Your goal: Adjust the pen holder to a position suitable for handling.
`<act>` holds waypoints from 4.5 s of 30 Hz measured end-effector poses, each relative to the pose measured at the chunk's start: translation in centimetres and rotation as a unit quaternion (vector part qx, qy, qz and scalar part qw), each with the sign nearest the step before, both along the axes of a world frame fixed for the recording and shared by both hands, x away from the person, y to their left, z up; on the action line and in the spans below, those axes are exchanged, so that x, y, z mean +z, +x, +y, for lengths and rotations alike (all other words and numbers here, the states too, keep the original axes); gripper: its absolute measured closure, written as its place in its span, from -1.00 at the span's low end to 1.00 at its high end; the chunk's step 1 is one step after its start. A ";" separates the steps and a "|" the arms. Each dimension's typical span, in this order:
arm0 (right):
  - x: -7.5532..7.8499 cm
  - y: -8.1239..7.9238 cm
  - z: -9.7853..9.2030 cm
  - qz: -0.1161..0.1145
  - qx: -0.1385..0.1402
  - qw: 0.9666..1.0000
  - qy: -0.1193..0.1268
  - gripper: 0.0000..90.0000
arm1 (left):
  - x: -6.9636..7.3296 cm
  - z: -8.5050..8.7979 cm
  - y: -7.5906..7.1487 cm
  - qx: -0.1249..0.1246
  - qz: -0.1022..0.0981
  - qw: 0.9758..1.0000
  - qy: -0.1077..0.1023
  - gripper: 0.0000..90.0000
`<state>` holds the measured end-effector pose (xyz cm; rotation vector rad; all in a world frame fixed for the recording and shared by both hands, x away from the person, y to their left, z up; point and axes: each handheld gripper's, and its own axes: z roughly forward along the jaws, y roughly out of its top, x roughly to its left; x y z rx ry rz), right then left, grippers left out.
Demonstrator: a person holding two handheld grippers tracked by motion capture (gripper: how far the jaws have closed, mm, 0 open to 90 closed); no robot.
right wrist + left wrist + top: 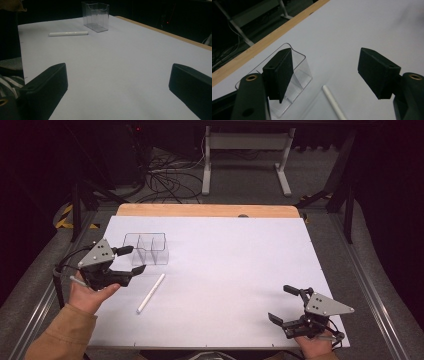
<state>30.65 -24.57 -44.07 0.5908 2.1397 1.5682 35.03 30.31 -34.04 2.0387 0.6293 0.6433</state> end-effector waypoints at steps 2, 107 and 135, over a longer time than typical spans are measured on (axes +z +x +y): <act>0.0 0.0 0.1 -0.001 0.001 1.000 0.003 -0.94 | 0.4 0.1 0.6 -0.008 0.007 1.000 0.024 -0.30; -0.4 0.1 0.3 0.005 0.026 1.000 0.008 -0.95 | -2.6 -3.3 13.1 -0.116 0.123 0.913 0.370 0.74; -0.5 0.2 0.5 0.008 0.030 0.999 0.006 -0.95 | 1.1 -6.4 10.3 -0.172 0.123 0.920 0.331 0.96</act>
